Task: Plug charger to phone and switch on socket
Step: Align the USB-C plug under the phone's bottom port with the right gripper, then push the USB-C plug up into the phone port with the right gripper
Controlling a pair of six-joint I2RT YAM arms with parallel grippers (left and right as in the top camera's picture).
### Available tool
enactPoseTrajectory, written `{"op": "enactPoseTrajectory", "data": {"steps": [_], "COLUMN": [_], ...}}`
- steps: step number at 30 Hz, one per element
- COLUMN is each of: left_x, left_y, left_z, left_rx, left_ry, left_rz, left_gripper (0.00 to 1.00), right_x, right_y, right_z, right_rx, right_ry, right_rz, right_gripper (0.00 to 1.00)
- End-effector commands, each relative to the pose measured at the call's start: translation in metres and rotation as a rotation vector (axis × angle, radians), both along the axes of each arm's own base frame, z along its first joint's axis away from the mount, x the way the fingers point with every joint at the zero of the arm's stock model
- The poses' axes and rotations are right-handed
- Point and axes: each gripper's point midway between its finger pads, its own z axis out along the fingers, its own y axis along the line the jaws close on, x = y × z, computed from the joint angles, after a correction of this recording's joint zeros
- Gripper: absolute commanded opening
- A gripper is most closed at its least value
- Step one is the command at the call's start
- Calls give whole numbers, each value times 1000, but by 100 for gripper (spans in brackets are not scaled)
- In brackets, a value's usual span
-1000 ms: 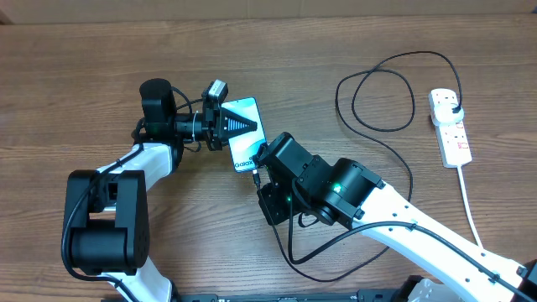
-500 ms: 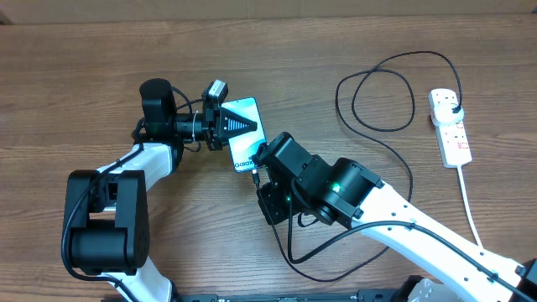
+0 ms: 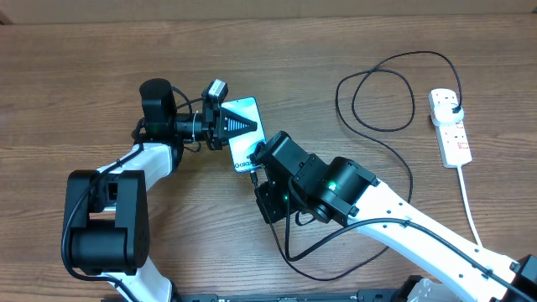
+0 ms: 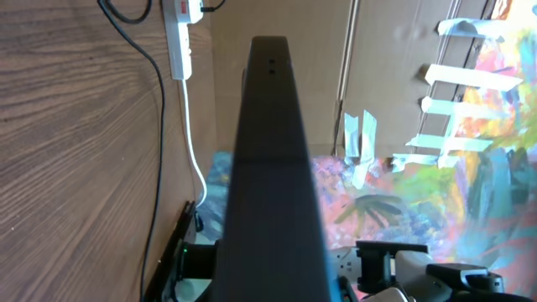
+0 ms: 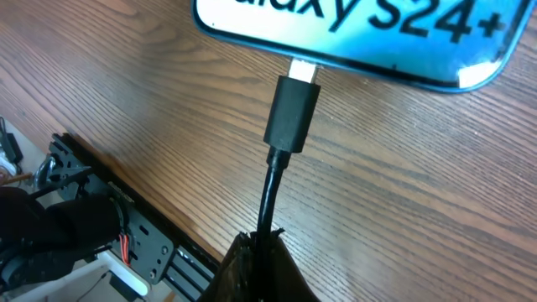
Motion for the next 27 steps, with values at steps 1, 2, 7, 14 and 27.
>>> {"op": "enactPoseTrajectory", "data": {"steps": [1, 2, 7, 14, 27], "left_x": [1, 1, 1, 1, 1], "left_y": [0, 0, 0, 0, 0], "left_z": [12, 12, 12, 12, 12], "left_rx": [-14, -14, -14, -14, -15], "left_ry": [-101, -101, -105, -109, -134], "left_rz": [-27, -27, -27, -27, -27], "left_gripper": [4, 4, 4, 4, 4], "right_x": [-3, -3, -3, -3, -3], "right_y": [-4, -4, -4, -4, -4], "right_z": [-5, -6, -6, -6, -6], "right_rx": [-24, -27, -27, -27, -27], "right_ry": [5, 7, 7, 6, 5], "right_rz": [6, 6, 6, 5, 5], "right_gripper": [4, 4, 4, 4, 4]}}
